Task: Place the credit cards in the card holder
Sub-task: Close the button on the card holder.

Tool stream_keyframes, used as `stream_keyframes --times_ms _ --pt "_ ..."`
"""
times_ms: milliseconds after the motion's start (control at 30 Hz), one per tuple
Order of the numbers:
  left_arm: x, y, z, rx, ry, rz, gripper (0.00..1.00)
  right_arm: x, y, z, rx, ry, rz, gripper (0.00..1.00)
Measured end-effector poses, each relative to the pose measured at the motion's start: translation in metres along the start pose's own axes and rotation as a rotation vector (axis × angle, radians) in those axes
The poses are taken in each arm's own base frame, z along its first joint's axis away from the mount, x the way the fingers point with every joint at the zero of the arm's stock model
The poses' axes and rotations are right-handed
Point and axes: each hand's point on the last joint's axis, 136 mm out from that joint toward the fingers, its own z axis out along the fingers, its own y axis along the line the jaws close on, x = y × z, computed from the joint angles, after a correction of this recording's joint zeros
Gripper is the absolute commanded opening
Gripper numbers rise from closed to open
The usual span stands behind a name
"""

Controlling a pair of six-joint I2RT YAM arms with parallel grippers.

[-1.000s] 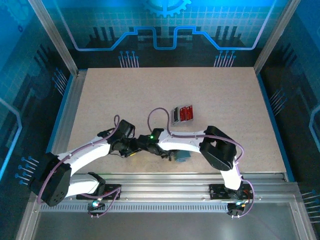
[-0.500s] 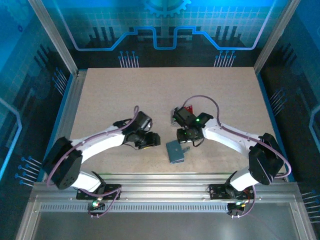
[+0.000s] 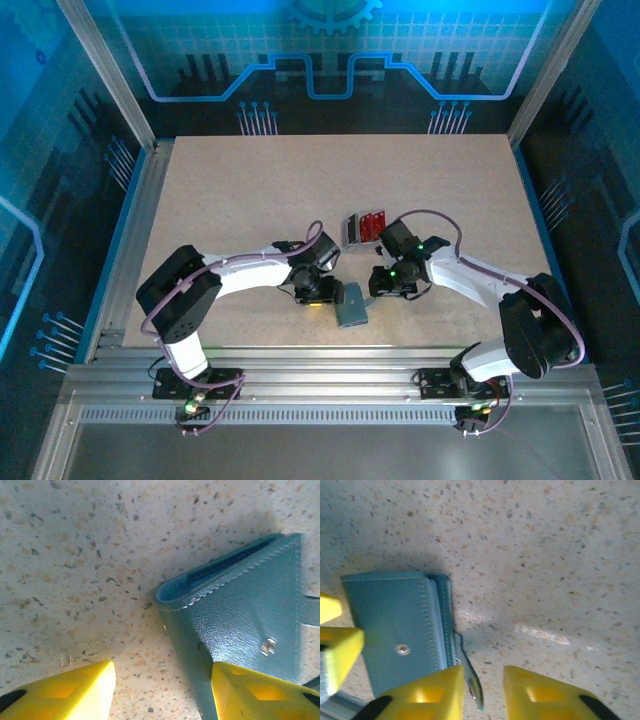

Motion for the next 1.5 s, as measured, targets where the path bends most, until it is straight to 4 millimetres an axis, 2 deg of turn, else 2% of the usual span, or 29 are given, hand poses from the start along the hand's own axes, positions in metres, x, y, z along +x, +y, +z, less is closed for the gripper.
stream_keyframes --times_ms 133,267,367,433,700,933,1033,1100,1233,1500 --pt "0.0 0.001 0.002 -0.01 -0.004 0.01 0.53 -0.001 0.005 0.001 -0.035 0.0 -0.002 0.17" --pt "0.0 0.001 0.003 -0.015 -0.008 0.013 0.53 0.0 0.008 0.001 -0.055 0.007 0.0 0.17" --pt "0.0 0.001 0.003 -0.017 -0.01 0.015 0.53 0.0 0.01 -0.001 -0.062 0.006 0.0 0.25" --pt "0.0 0.002 0.003 -0.017 -0.01 0.014 0.52 0.001 0.01 -0.002 -0.064 0.005 -0.003 0.25" --pt "0.001 0.002 0.004 -0.017 -0.011 0.014 0.52 0.005 0.008 -0.004 -0.064 0.006 -0.005 0.14" --pt "0.001 0.002 0.004 -0.017 -0.011 0.012 0.51 0.006 0.008 -0.003 -0.067 0.01 -0.005 0.11" --pt "0.001 0.003 0.004 -0.017 -0.01 0.012 0.51 0.006 0.009 -0.003 -0.072 0.011 -0.007 0.05" --pt "0.001 0.003 0.005 -0.016 -0.011 0.012 0.51 0.006 0.012 -0.003 -0.088 0.013 -0.005 0.0" --pt "0.002 0.004 0.005 -0.012 -0.016 0.013 0.51 0.005 0.022 -0.001 -0.131 0.014 -0.013 0.0" --pt "0.002 0.004 0.005 -0.009 -0.019 0.014 0.51 0.006 0.046 0.021 -0.176 0.077 -0.052 0.0"
